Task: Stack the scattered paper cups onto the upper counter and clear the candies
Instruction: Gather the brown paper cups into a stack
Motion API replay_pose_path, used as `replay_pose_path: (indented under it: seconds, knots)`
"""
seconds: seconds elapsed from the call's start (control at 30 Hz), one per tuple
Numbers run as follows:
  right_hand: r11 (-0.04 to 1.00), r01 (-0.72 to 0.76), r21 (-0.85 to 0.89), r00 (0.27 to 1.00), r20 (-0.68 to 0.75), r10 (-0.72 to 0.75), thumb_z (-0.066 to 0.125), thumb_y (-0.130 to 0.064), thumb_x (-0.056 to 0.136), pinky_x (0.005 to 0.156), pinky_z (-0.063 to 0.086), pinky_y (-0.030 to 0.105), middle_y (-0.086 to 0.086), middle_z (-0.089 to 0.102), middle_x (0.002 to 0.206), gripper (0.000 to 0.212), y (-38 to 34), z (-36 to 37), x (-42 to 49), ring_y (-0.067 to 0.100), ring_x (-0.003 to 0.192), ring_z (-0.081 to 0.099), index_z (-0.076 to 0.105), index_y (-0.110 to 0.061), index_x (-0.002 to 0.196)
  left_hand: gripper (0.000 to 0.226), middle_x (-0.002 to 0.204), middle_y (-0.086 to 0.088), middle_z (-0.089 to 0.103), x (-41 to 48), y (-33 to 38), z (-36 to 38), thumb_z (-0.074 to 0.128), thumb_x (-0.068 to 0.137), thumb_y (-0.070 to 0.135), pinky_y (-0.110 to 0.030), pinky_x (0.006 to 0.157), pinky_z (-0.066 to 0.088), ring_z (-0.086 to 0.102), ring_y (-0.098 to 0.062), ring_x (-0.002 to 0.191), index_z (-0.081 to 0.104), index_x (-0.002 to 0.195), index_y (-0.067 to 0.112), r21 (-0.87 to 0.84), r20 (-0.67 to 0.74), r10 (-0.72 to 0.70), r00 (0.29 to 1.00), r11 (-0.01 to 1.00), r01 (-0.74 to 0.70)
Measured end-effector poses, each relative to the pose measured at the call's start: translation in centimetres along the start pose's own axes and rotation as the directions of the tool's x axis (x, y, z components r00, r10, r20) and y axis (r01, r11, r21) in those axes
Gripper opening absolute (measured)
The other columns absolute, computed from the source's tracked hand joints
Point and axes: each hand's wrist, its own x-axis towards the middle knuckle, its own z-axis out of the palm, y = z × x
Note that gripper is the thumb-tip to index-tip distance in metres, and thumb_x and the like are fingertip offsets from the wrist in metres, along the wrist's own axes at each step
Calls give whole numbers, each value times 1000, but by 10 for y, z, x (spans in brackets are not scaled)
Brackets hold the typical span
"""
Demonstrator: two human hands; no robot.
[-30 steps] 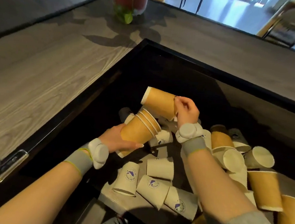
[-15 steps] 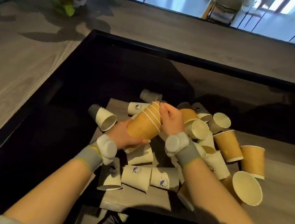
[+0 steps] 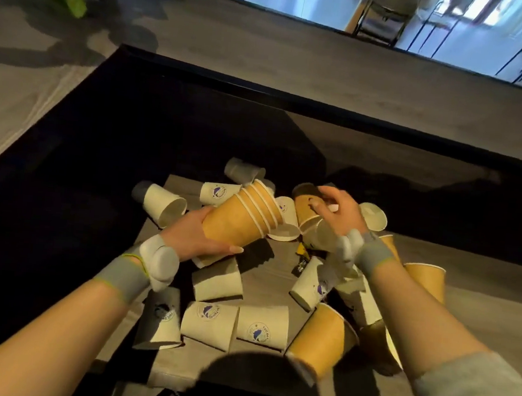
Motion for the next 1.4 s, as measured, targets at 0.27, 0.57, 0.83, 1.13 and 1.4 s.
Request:
replay_pose_path:
  seconds: [0.27,0.57,0.83,1.13,1.4]
  knots:
    - [763,362,-535,807,589,30,77,-44,68,113,26,41,7,20,155,103,-3,-6,82,28,142,23,13,-26,147,107,121,3,47,8,-3,3,82,51,52,-40,101,43,48,-18,110,29,140,24,-110,-15,-146,989,983,144]
    - [719,357,-596,733,656,180,83,-43,60,114,21,43,3,12,158,119,14,10,105,30,144,17,1,-40,146,86,113,6,48,15,1,12,79,65,41,-27,88,41,47,-13,103,35,137,23,-135,-132,-167,977,980,149]
    - [758,354,-548,789,611,73,80,-49,58,113,26,49,7,6,157,120,10,2,100,33,144,13,-2,-37,145,85,114,2,50,12,-5,11,80,64,40,-31,87,44,49,-17,105,38,135,20,-153,-143,-221,965,968,199]
    - [988,75,-138,925,378,-17,76,-45,68,103,41,46,9,28,145,98,-20,-39,58,32,130,36,14,-36,143,88,113,4,46,7,5,6,80,64,42,-29,85,41,46,-14,102,34,136,19,-79,-130,-137,982,989,128]
    - [672,-213,709,972,223,73,57,-53,79,94,41,37,9,54,118,55,-35,-36,-3,28,112,50,52,-21,124,87,121,2,48,0,13,2,82,64,33,-24,86,35,41,-10,102,35,136,18,5,-150,54,987,999,-53]
